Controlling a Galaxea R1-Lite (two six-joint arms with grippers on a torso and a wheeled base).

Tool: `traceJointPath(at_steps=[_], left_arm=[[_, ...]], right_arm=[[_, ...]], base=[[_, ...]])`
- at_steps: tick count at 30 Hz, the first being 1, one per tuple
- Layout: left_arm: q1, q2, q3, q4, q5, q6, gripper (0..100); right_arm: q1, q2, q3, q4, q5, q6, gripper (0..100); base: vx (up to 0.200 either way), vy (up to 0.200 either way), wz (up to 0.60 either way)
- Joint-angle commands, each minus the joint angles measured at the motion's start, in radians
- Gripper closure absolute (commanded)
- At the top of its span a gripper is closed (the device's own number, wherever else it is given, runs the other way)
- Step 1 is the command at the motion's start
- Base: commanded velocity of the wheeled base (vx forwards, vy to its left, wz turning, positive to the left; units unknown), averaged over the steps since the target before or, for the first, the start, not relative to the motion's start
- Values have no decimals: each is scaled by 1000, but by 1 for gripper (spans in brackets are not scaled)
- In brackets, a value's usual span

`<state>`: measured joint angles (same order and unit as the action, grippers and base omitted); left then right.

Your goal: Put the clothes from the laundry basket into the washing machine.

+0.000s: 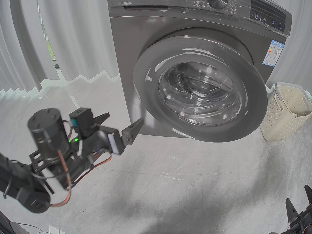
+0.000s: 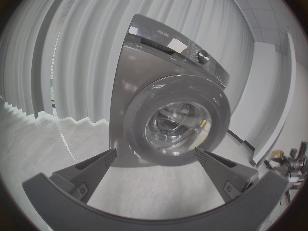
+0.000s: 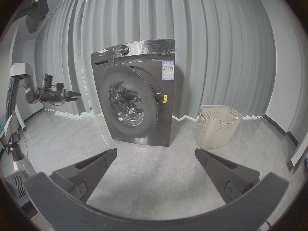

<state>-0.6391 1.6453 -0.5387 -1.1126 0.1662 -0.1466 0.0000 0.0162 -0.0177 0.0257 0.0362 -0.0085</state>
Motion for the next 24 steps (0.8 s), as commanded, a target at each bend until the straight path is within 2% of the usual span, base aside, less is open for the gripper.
traceJointPath(at_steps=[1, 3, 4, 6, 9, 12, 15, 20, 24], left_arm=[[-22, -541, 465, 5, -5, 117, 0], [4, -575, 491, 11, -7, 122, 0], [49, -625, 526, 26, -13, 124, 0], [93, -682, 539, 65, -17, 124, 0], [168, -777, 539, 172, -19, 122, 0], [273, -927, 539, 359, -24, 128, 0], [335, -1084, 539, 497, -59, 124, 0], [409, -1282, 539, 711, -89, 127, 0], [447, -1358, 539, 786, -108, 130, 0]], right_arm=[[0, -13, 8, 0, 1, 1, 0], [0, -13, 8, 0, 1, 5, 0], [-2, -12, 12, -6, -1, 5, 0], [-3, -12, 15, -17, -1, 5, 0], [-3, -10, 15, -18, -1, 4, 0], [-3, -10, 15, -20, -2, 1, 0], [-3, -10, 15, -20, -2, 1, 0], [-3, -10, 15, -20, -1, -1, 0], [-3, -10, 15, -20, -1, -2, 0]], base=[[0, 0, 0], [0, 0, 0], [0, 0, 0], [0, 0, 0], [0, 0, 0], [0, 0, 0], [0, 0, 0], [0, 0, 0], [0, 0, 0]])
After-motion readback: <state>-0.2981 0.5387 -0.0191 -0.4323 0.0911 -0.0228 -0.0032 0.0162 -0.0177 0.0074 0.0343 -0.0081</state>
